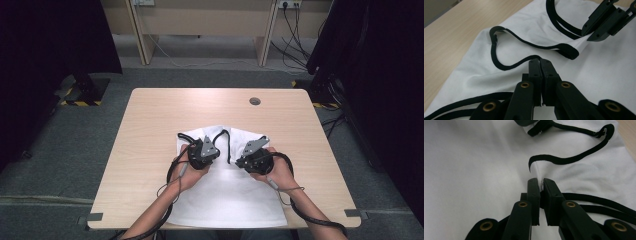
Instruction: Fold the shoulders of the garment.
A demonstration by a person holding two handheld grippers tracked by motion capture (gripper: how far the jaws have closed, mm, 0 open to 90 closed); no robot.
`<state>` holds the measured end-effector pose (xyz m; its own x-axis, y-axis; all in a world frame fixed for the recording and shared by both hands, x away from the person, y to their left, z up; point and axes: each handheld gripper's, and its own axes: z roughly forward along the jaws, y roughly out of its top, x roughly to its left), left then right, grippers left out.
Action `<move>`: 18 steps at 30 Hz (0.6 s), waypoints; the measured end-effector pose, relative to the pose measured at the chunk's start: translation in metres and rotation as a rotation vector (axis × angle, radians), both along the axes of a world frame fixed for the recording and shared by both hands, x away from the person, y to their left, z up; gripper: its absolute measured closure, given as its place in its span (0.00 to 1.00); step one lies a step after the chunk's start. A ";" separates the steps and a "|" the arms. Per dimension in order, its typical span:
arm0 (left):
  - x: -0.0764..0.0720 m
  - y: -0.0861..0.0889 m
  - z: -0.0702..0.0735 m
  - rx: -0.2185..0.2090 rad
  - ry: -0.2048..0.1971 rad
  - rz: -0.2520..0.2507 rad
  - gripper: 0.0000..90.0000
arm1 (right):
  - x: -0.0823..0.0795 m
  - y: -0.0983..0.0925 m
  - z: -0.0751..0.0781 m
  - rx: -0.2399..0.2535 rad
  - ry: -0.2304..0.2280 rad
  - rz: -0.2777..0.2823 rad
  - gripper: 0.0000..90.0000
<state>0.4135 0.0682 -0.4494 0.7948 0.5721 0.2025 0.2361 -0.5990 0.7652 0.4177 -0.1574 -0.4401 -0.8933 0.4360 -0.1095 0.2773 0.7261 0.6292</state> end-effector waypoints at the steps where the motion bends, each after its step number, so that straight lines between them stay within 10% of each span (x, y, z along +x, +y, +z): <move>1: 0.000 -0.001 -0.001 -0.004 0.001 -0.001 0.97 | 0.000 0.000 0.001 0.006 -0.001 0.000 0.94; 9: -0.003 -0.004 -0.012 0.011 0.044 -0.019 0.93 | -0.001 0.004 -0.009 -0.028 0.015 0.014 0.92; 13: -0.006 0.006 -0.010 -0.014 0.060 -0.014 0.76 | -0.001 0.004 -0.013 -0.031 0.031 0.017 0.88; 18: -0.009 0.020 0.006 -0.053 0.035 0.001 0.71 | 0.004 -0.006 0.002 0.067 0.045 -0.013 0.78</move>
